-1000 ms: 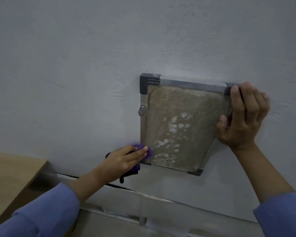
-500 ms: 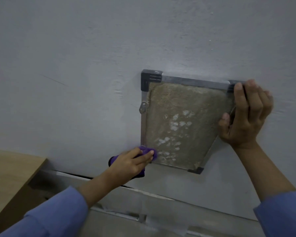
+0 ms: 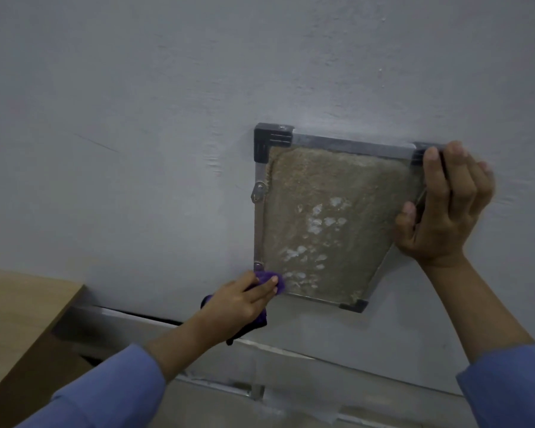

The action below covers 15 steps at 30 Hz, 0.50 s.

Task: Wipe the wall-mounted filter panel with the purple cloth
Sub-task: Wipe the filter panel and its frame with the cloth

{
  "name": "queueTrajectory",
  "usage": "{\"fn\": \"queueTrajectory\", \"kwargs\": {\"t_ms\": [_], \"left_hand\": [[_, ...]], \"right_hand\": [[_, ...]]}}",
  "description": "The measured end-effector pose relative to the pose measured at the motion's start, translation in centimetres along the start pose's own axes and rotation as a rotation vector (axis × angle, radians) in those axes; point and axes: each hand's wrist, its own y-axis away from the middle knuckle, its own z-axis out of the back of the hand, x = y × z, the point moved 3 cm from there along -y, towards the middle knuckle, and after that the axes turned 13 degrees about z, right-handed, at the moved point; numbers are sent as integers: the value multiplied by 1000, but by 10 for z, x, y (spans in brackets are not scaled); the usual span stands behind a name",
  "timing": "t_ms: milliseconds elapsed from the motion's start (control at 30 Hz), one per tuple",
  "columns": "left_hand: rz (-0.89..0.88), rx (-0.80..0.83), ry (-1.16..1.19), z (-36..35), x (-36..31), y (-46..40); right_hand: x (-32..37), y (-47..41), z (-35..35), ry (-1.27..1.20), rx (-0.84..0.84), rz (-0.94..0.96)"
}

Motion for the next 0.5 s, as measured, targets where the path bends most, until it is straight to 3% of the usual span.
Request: {"fn": "queueTrajectory", "kwargs": {"t_ms": [133,367,500], "left_hand": [[47,22,17,-6,-4,8],[116,-226,0,20,10,-8],[111,-146,11,4,10,-4]], "right_hand": [[0,0,0,-6,5,-2],[0,1,0,-6,-5,-5],[0,1,-1,-12,-11,-5]]}}
